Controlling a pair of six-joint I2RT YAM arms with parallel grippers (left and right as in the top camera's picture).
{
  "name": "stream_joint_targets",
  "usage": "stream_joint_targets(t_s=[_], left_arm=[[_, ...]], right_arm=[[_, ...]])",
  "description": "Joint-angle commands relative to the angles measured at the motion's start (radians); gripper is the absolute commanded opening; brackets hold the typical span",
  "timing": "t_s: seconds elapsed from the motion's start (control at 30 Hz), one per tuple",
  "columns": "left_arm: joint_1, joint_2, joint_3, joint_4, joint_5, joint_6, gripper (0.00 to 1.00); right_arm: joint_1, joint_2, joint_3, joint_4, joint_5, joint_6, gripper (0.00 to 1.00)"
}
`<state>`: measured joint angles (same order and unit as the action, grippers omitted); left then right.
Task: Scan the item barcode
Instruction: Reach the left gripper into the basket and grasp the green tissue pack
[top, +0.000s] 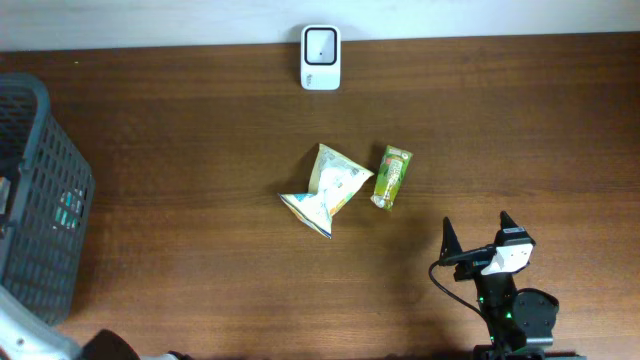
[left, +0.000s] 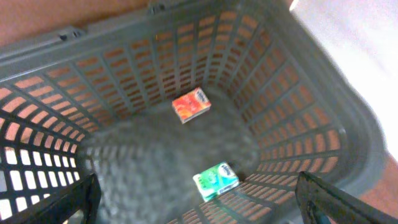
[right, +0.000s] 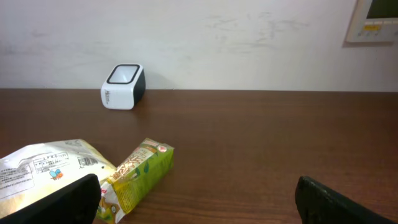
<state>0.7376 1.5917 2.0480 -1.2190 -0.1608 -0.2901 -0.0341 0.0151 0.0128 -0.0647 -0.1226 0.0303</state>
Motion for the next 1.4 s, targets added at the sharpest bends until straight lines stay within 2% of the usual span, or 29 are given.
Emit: stream_joint_targets(t_s=[0.0,0.27,0.5,0.53,0.6,0.63,0.77,0.83,1.0,1.07,1.2,1.27,1.37], left_arm=[[0.013,0.105,0.004,0.001,0.116,0.136,1.00],[0.012,0.166,0.004,0.013,0.120,0.150,0.98],[0.012,0.255,0.002,-0.050,0.141,0.150,0.95],[0.011,0.255,0.002,-0.039,0.169,0.159,0.95],[0.011,0.258,0.002,-0.008,0.304,0.270,0.97],[0.011,0.267,0.002,-0.004,0.329,0.289,0.97],[0.014,0.385,0.002,-0.005,0.318,0.315,0.97],[0.025,0.448,0.002,-0.014,0.318,0.375,0.95],[0.072,0.531,-0.003,-0.044,0.315,0.375,0.90],[0.088,0.540,-0.006,-0.051,0.315,0.375,0.77],[0.088,0.541,-0.127,0.000,0.330,0.423,0.82],[0.088,0.541,-0.219,0.047,0.412,0.521,0.86],[0.088,0.541,-0.249,0.069,0.484,0.594,0.89]], right_arm=[[-0.006,-0.006,-0.007,-0.003,-0.005,0.007,0.99],[-0.006,-0.006,-0.007,-0.003,-0.005,0.007,0.99],[-0.006,-0.006,-0.007,-0.003,-0.005,0.007,0.99],[-0.006,-0.006,-0.007,-0.003,-0.005,0.007,0.99],[-0.006,-0.006,-0.007,-0.003,-0.005,0.007,0.99],[-0.006,-0.006,-0.007,-0.003,-0.005,0.007,0.99],[-0.006,-0.006,-0.007,-0.003,-0.005,0.007,0.99],[-0.006,-0.006,-0.007,-0.003,-0.005,0.007,0.99],[-0.006,-0.006,-0.007,-0.003,-0.005,0.007,0.99],[-0.006,-0.006,-0.007,-0.003,-0.005,0.007,0.99],[-0.006,-0.006,-0.007,-0.003,-0.005,0.007,0.99],[-0.006,-0.006,-0.007,-0.003,-0.005,0.007,0.99],[-0.006,-0.006,-0.007,-0.003,-0.005,0.007,0.99]])
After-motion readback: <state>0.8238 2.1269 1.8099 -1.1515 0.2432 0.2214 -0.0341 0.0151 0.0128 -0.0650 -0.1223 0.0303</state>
